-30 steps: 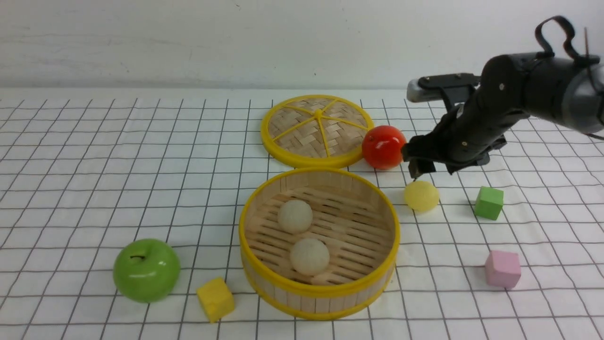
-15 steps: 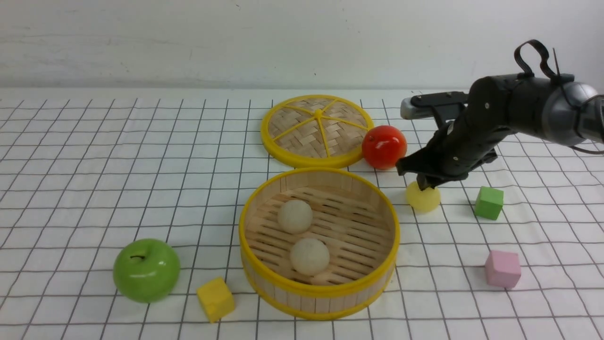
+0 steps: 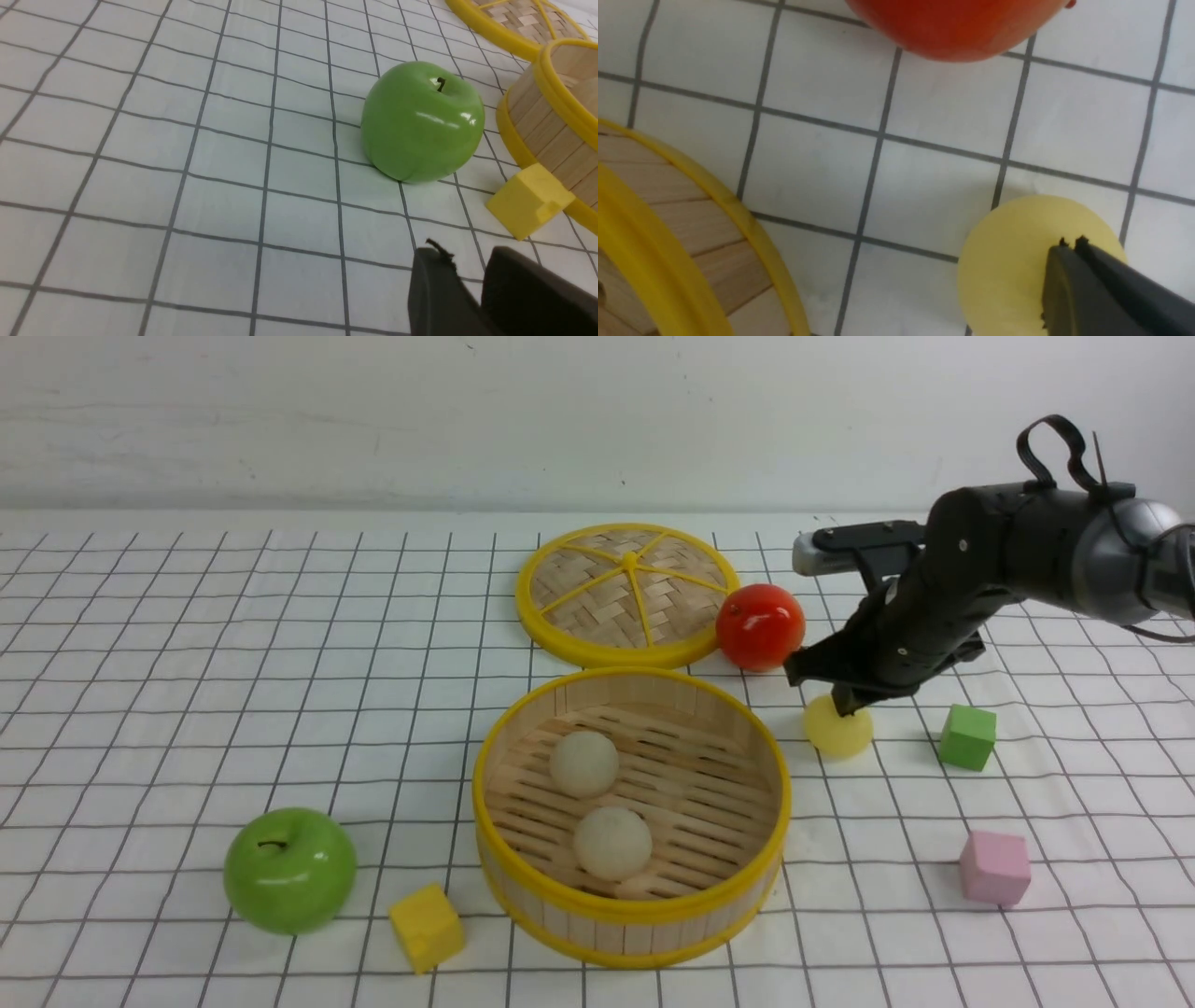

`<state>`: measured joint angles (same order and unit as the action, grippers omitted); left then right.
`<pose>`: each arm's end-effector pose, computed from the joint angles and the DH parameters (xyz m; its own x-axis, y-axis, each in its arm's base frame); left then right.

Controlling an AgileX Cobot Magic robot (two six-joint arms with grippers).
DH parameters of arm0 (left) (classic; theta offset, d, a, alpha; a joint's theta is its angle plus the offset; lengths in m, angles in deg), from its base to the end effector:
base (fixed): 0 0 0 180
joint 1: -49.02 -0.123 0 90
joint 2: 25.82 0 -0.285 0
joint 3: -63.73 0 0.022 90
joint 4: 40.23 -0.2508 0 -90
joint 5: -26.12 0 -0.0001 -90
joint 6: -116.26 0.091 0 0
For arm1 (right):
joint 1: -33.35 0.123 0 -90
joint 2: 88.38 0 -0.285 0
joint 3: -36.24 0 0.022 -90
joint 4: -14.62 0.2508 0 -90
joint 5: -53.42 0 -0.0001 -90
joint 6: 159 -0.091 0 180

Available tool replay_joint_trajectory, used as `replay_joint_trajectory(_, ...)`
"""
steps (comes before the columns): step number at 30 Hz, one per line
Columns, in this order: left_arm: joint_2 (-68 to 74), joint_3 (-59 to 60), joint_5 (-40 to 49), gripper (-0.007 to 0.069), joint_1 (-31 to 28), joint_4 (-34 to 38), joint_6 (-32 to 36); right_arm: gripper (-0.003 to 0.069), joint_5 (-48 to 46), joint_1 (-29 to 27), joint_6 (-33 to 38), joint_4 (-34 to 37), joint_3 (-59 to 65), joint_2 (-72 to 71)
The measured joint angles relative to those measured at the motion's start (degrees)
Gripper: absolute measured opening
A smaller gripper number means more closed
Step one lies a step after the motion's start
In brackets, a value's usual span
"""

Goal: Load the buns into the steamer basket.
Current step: Use the right arm to grab a steamed stuffed bun

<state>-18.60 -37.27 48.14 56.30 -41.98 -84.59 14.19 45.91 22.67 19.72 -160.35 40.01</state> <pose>0.0522 -0.0056 0.1687 -0.3312 -0.2897 -0.8980 0.0073 0.9509 -0.3094 0.4499 0.1055 0.1942 -0.8621 -0.1513 -0.4837 -0.2096 0.9754 0.0685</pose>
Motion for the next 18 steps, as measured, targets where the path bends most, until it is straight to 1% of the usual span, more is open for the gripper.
replay_joint_trajectory(13, 0.0, 0.0, 0.0, 0.0165, 0.0, 0.0, 0.0, -0.0015, -0.65, 0.0, -0.35, 1.03, -0.22, -3.0)
replay_joint_trajectory(15, 0.0, 0.0, 0.0, 0.0168, 0.0, 0.0, 0.0, -0.0006, -0.81, 0.0, -0.97, 0.97, -0.22, -3.0)
replay_joint_trajectory(18, 0.0, 0.0, 0.0, 0.0174, 0.0, 0.0, 0.0, 0.0049, -1.43, 0.0, -2.84, 0.18, -0.32, -2.57)
